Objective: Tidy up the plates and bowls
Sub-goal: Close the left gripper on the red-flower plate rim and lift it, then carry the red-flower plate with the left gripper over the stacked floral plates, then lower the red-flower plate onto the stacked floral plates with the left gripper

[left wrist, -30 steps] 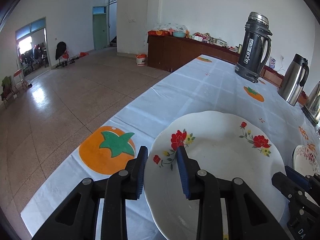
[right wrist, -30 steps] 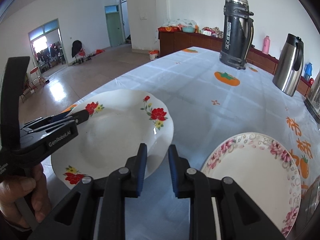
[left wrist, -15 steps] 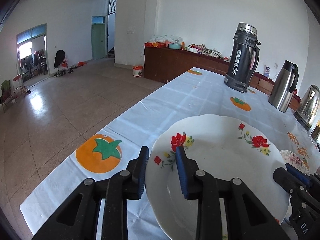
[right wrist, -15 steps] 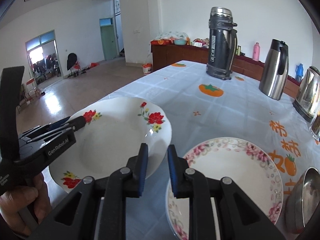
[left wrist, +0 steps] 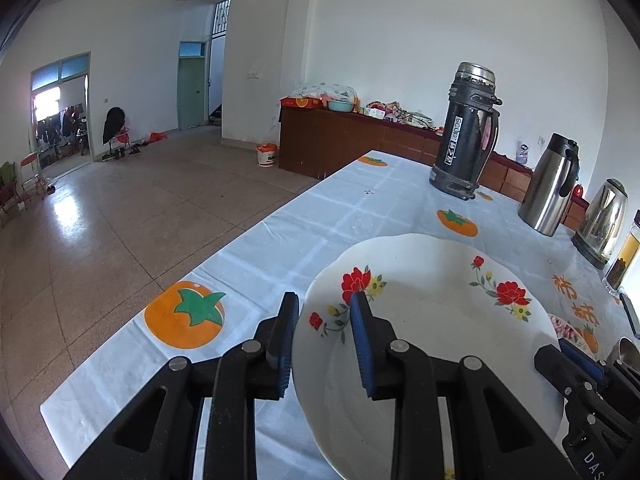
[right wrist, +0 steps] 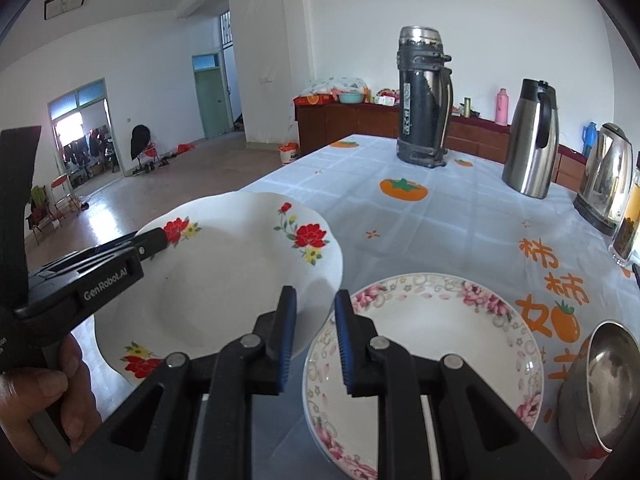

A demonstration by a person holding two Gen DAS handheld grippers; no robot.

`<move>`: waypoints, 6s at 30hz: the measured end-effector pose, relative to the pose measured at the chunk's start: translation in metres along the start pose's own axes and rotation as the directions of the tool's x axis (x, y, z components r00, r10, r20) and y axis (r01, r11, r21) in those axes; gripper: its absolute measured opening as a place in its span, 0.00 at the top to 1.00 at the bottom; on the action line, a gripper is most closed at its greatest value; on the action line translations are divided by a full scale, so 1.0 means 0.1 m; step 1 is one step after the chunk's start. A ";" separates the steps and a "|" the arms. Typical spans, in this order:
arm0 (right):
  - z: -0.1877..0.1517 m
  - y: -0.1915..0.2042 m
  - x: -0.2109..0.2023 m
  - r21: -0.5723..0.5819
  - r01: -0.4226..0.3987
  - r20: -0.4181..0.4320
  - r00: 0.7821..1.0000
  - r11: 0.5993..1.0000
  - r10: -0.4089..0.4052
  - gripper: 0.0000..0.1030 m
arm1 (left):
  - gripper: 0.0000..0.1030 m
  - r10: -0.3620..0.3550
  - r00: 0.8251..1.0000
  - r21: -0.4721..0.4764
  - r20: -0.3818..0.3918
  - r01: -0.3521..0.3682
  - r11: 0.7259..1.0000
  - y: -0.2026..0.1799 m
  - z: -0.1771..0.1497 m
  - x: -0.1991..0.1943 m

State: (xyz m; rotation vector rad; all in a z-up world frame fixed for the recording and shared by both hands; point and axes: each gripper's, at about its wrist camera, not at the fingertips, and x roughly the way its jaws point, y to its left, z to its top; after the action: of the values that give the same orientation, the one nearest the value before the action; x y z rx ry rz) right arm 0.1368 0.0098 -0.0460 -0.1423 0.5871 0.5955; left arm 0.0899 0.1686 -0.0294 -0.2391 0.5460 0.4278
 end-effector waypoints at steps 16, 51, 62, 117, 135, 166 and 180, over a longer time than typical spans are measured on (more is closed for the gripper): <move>-0.04 -0.26 -0.28 0.040 0.048 0.063 0.997 0.998 -0.051 0.81 | 0.72 -0.035 0.999 0.048 0.019 0.034 0.998 -0.37 0.02 -0.11; -0.30 -0.99 -0.51 0.153 0.205 0.060 0.974 0.967 -0.217 0.81 | 0.72 -0.159 0.987 0.151 0.013 0.155 0.976 -1.28 -0.11 0.04; -0.34 -1.01 -0.51 0.146 0.240 0.052 0.967 0.960 -0.250 0.81 | 0.72 -0.165 0.986 0.168 0.012 0.161 0.972 -1.35 -0.14 0.07; -0.41 -1.11 -0.46 0.145 0.300 0.005 0.953 0.943 -0.304 0.80 | 0.72 -0.194 0.980 0.224 -0.053 0.201 0.954 -1.49 -0.28 0.22; -0.42 -1.13 -0.42 0.128 0.308 -0.022 0.951 0.943 -0.308 0.80 | 0.72 -0.192 0.978 0.235 -0.086 0.207 0.950 -1.48 -0.33 0.25; -0.43 -1.08 -0.32 0.080 0.322 -0.089 0.945 0.943 -0.315 0.78 | 0.71 -0.165 0.975 0.257 -0.149 0.199 0.946 -1.49 -0.38 0.36; -0.44 -1.05 -0.30 0.058 0.323 -0.100 0.943 0.945 -0.317 0.76 | 0.71 -0.176 0.970 0.236 -0.168 0.213 0.948 -1.46 -0.38 0.38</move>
State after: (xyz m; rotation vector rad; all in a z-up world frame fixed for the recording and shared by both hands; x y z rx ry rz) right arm 0.1554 -0.1041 -0.0697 -0.1916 0.6555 0.2516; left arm 0.1675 0.0395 -0.0663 -0.0775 0.7062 0.1457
